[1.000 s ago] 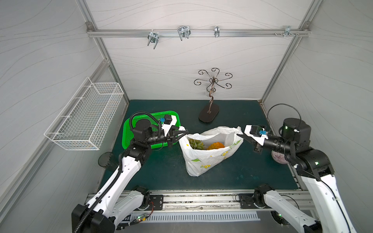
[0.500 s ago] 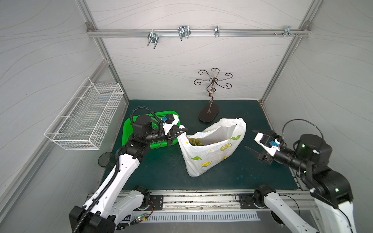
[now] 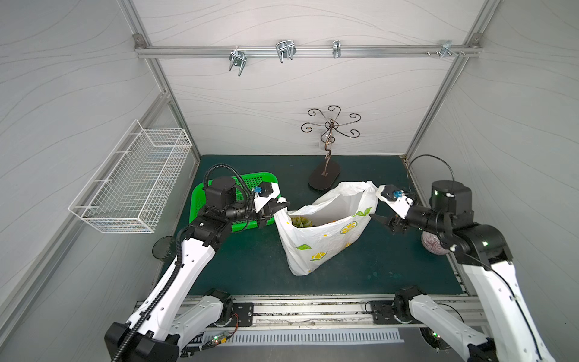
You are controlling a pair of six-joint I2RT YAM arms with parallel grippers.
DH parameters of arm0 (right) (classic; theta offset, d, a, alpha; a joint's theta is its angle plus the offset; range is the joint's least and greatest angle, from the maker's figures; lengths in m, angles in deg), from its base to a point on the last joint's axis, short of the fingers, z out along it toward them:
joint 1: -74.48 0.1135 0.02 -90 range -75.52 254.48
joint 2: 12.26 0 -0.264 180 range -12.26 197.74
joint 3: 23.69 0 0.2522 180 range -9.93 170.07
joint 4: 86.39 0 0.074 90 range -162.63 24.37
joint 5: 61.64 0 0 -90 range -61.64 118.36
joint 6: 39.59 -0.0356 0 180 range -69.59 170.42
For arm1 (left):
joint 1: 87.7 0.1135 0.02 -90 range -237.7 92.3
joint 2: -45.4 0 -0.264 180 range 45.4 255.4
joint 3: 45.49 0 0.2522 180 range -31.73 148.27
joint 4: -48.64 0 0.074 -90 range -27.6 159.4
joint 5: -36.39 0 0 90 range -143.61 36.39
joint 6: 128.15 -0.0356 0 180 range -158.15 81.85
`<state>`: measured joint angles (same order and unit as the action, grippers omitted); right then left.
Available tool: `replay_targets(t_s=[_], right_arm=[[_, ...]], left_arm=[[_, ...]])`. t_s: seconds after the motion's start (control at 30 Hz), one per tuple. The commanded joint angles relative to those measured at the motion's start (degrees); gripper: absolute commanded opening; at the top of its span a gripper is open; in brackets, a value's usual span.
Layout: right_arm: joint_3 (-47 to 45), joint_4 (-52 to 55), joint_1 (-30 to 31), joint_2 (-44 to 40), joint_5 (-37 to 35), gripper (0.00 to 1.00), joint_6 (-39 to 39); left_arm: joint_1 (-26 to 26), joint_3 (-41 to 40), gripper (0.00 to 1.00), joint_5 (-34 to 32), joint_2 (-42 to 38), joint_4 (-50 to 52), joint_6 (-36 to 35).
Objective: Place the pineapple into a plastic bag & tie a knot
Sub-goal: Cross the plastic bag at the center of the board.
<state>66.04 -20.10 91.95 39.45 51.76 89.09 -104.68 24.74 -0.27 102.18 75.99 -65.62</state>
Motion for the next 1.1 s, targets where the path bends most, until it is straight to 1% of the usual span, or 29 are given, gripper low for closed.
replay_targets(t_s=[0.0, 0.07, 0.17, 0.23, 0.27, 0.33, 0.47, 0.5, 0.57, 0.63, 0.7, 0.77, 0.8, 0.87, 0.93, 0.97, 1.07], right_arm=[[2.9, -1.4, -0.3, 2.6, 13.8, 0.65, -0.7], [2.7, -1.6, 0.1, 3.7, 13.9, 0.48, -0.8], [1.8, -2.9, 1.5, 3.3, 12.2, 0.14, -0.6], [2.1, -3.1, 3.3, 2.9, 11.9, 0.0, -0.7], [2.4, -3.6, 4.7, 2.5, 11.4, 0.0, -1.3], [2.7, -5.8, 7.7, 1.2, 9.8, 0.0, -2.9], [0.0, -13.3, 15.4, -1.1, 8.3, 0.0, -9.0], [-1.4, -14.3, 17.4, -1.2, 7.7, 0.0, -9.7], [-4.6, -15.8, 21.6, -1.2, 5.5, 0.0, -10.5], [-7.4, -17.3, 24.8, -1.2, 2.8, 0.0, -10.6], [-8.8, -18.1, 25.5, -1.3, 2.1, 0.0, -10.6], [-8.9, -17.1, 25.5, -1.7, 0.9, 0.0, -9.8], [-8.5, -16.1, 25.4, -1.7, 0.4, 0.04, -9.2], [-6.8, -12.5, 25.3, -1.8, -1.3, 0.29, -7.3], [-4.7, -8.5, 25.2, -2.4, -3.5, 0.47, -5.6], [-3.5, -6.3, 25.2, -3.0, -4.8, 0.54, -4.7], [-1.4, -2.2, 25.2, -5.9, -8.1, 0.7, -3.0]], left_arm=[[-0.2, 3.8, 0.0, 0.5, -0.4, -2.9, -2.3], [-0.3, 3.6, 0.0, -1.0, -0.3, -4.8, -0.5], [-0.3, 3.0, 0.0, -5.4, -0.4, -10.1, 4.3], [-0.5, 3.0, 0.0, -9.3, 0.0, -15.0, 8.4], [-0.5, 3.6, 0.0, -11.3, 0.4, -17.2, 10.9], [-1.0, 5.7, 0.0, -13.7, 1.7, -18.7, 13.7], [-4.7, 9.3, 0.0, -20.4, 4.7, -19.3, 17.2], [-5.5, 9.5, 0.0, -21.5, 5.3, -19.0, 17.2], [-7.3, 9.6, 0.0, -23.2, 5.8, -17.3, 15.0], [-8.0, 8.4, 0.0, -25.0, 5.6, -17.5, 13.8], [-8.0, 7.4, 0.0, -24.9, 5.3, -18.0, 13.1], [-8.0, 6.8, 0.0, -22.0, 4.8, -16.9, 11.3], [-8.0, 6.4, 0.0, -19.9, 4.5, -16.3, 9.8], [-8.0, 5.0, 0.0, -14.8, 3.7, -15.8, 7.1], [-8.0, 4.0, 0.0, -12.2, 3.4, -15.6, 6.7], [-8.0, 3.7, 0.0, -11.1, 3.3, -15.0, 6.4], [-8.0, 3.3, 0.0, -10.0, 3.2, -12.7, 4.0]])
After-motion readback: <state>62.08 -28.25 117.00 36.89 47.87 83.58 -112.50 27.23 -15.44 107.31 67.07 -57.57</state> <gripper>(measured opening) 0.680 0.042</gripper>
